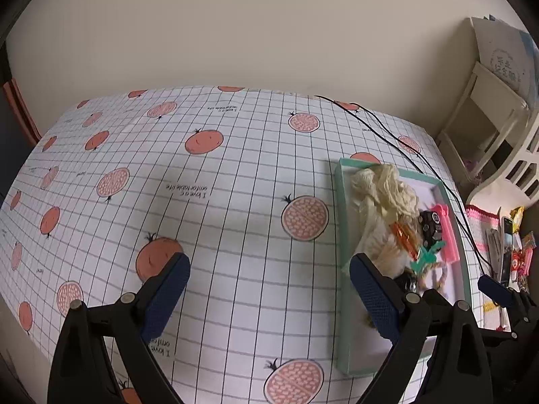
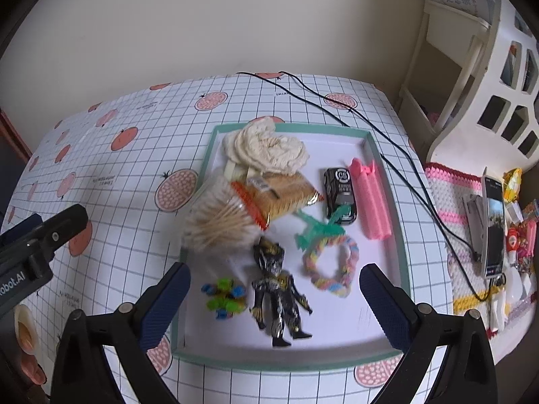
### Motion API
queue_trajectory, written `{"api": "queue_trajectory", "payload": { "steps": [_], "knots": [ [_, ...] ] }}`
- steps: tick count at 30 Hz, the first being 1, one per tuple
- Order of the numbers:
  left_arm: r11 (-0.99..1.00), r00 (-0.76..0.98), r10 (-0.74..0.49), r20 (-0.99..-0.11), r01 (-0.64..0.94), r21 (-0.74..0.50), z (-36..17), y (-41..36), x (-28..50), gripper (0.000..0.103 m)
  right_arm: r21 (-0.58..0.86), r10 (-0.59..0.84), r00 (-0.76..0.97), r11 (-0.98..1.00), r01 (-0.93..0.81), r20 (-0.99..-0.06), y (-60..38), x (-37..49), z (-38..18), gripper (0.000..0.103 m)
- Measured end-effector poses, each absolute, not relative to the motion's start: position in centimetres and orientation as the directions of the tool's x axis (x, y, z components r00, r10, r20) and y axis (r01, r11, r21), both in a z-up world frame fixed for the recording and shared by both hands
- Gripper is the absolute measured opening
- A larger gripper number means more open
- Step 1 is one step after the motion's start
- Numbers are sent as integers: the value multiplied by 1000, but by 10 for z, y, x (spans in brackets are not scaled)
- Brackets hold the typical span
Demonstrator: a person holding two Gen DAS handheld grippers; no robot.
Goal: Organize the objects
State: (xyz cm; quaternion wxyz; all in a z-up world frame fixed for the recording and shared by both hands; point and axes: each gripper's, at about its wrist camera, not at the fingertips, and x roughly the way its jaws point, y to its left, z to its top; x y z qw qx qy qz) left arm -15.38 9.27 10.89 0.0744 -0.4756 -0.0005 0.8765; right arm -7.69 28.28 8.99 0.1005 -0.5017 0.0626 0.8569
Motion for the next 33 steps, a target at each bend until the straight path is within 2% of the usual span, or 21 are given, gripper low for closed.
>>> {"api": "queue_trajectory", "payload": {
  "steps": [8, 25, 33],
  "knots": [
    [-990, -540, 119, -833, -133, -55, 97, 77, -125, 96, 10, 102, -482, -974, -225, -870, 274, -50, 82, 102],
    [-987, -512, 150, -846, -125, -99, 50, 44, -67, 96, -10, 110, -477, -978, -208, -872, 249, 0, 51, 102],
    [-990, -484, 122, -866, -121, -72, 24, 37, -47, 96, -15, 109, -460, -979, -204, -881, 242, 13, 33, 102]
  ]
}}
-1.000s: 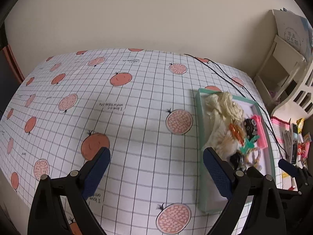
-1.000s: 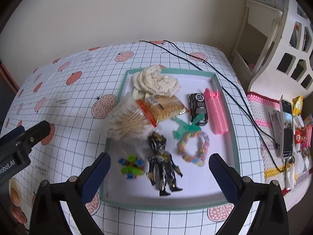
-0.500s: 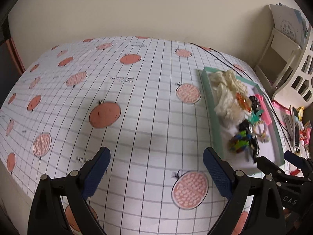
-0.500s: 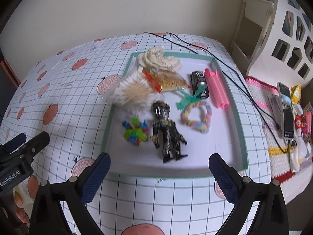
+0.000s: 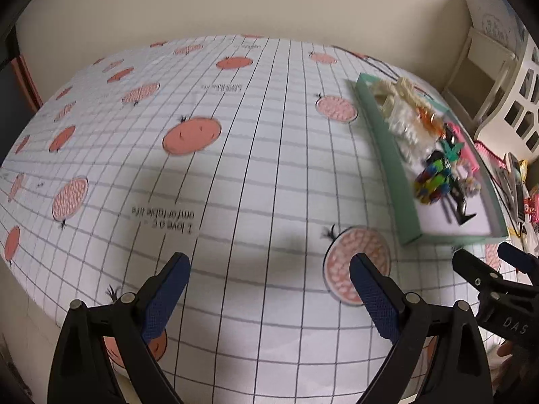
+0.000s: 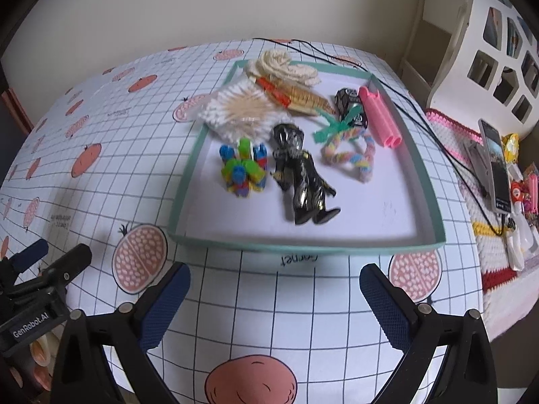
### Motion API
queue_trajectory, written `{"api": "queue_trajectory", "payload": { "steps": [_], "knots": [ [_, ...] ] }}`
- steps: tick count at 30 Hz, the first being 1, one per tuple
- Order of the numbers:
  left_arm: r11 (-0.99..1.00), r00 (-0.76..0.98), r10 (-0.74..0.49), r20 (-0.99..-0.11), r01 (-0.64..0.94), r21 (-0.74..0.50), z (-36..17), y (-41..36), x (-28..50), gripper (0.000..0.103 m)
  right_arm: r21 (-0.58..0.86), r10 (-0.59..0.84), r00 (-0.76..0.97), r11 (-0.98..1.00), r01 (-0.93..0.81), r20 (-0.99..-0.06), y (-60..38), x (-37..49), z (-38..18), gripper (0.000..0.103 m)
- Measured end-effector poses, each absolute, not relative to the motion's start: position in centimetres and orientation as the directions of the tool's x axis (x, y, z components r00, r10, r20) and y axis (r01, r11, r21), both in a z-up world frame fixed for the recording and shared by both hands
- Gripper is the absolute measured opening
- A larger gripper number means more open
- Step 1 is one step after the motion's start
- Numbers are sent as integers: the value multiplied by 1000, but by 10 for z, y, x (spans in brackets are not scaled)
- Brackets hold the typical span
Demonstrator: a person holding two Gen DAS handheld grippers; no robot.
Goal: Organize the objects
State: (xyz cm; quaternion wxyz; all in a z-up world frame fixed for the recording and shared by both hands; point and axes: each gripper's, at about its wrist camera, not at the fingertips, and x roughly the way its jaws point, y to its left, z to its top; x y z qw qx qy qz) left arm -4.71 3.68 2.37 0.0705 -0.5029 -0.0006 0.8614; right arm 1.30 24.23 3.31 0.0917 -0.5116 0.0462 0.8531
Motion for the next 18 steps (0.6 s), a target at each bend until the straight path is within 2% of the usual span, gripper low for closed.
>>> {"api": "queue_trajectory", "payload": {
  "steps": [18],
  "knots": [
    [-995, -453, 78, -888, -88, -43, -5, 23, -44, 96, -9, 106, -418, -974, -226, -902, 242, 19, 1, 102]
  ]
}}
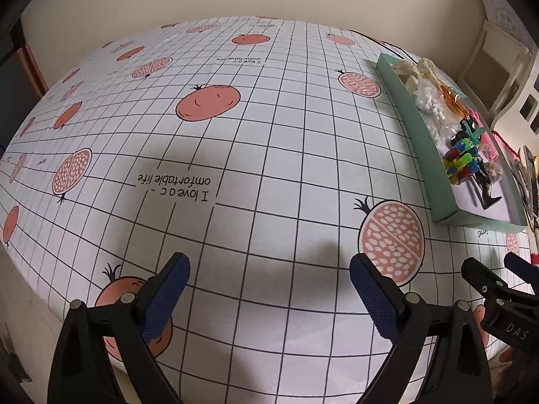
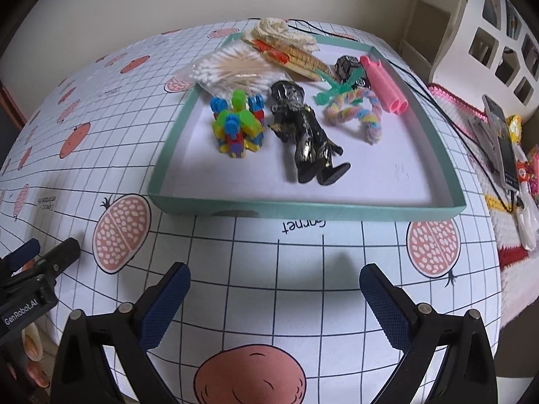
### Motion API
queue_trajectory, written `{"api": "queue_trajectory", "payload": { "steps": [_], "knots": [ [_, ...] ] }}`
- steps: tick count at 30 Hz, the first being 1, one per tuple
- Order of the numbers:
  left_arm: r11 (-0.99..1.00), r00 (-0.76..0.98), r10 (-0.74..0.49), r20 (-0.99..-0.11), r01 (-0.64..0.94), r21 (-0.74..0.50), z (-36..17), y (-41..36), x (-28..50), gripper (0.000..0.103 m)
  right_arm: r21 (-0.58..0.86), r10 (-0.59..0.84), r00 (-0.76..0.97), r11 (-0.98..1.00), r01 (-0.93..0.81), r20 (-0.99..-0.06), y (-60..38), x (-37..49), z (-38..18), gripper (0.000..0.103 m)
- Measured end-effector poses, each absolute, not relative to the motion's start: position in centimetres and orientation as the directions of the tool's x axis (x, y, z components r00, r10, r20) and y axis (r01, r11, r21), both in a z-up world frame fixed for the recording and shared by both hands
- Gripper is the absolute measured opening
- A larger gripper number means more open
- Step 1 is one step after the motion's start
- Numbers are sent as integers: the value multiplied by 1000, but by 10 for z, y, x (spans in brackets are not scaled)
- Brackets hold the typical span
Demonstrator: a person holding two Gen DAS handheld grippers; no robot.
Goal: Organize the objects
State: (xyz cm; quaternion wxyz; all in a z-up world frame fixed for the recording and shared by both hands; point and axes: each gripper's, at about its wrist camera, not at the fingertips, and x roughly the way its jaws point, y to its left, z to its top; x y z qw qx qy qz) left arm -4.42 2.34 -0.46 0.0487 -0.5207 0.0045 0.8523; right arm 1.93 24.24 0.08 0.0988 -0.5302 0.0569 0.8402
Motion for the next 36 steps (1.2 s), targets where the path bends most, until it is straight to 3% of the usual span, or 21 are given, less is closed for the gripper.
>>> {"api": "queue_trajectory", "payload": {
  "steps": [32, 36],
  "knots": [
    [-998, -505, 40, -862, -69, -6, -10, 27, -41, 97, -5, 128, -472, -967, -254, -872, 244, 27, -7, 103],
    [-998, -504, 34, -863, -58, -6, -12, 26, -41, 103, -6, 131, -477, -967, -254, -869, 244, 27, -8, 103]
  ]
}}
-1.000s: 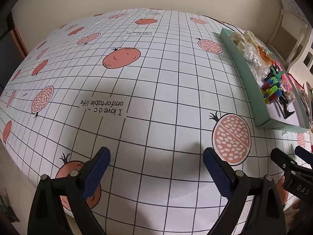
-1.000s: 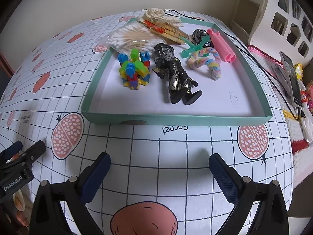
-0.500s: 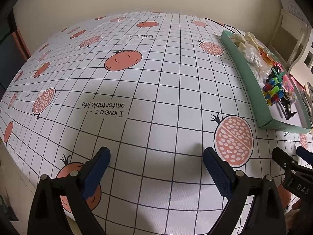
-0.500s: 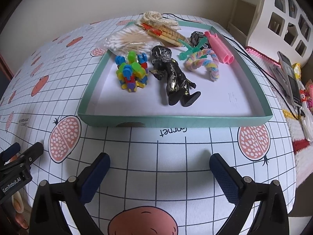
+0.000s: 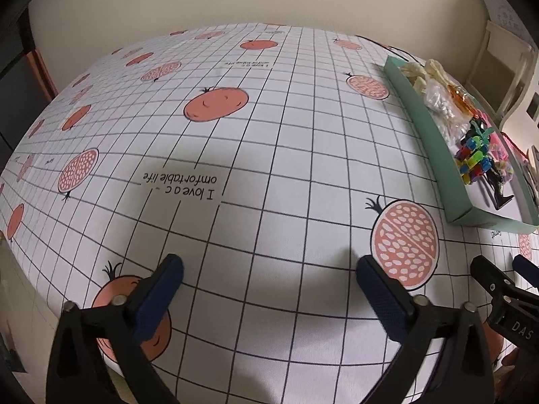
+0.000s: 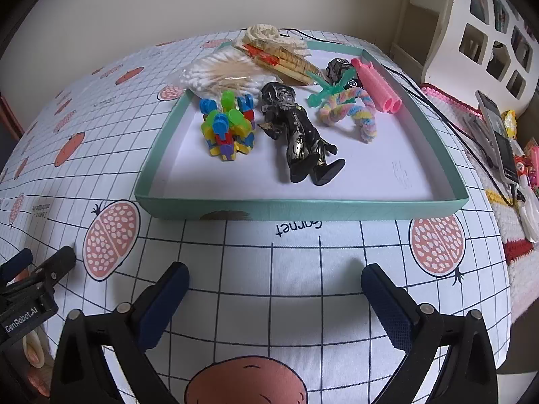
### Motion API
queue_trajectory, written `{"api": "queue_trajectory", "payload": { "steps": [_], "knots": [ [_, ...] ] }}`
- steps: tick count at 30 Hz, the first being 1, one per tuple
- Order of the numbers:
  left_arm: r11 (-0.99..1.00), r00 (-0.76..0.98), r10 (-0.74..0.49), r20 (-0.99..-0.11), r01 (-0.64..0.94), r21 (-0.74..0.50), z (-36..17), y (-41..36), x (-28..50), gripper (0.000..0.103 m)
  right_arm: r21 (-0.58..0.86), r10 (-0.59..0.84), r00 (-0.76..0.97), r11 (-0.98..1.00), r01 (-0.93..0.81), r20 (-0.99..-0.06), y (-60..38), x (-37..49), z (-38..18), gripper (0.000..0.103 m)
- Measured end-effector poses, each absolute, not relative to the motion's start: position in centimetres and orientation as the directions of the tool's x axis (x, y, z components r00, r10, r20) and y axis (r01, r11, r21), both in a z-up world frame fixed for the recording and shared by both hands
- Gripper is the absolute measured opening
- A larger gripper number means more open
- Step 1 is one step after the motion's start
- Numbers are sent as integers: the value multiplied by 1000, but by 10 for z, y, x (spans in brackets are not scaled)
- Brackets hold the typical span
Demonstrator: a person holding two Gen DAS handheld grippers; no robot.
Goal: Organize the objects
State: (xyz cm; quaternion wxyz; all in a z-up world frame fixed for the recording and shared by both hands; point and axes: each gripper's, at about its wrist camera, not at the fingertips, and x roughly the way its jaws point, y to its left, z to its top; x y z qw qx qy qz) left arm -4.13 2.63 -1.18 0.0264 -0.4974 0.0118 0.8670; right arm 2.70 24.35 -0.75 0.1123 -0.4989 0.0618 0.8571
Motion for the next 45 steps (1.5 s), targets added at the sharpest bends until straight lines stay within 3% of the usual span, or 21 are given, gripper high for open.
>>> {"api": "queue_trajectory", "payload": {
  "steps": [45],
  "knots": [
    [-999, -516, 30, -856, -46, -7, -13, 25, -40, 103, -9, 142, -513, -967, -253, -846, 243, 31, -9, 103]
  ]
}}
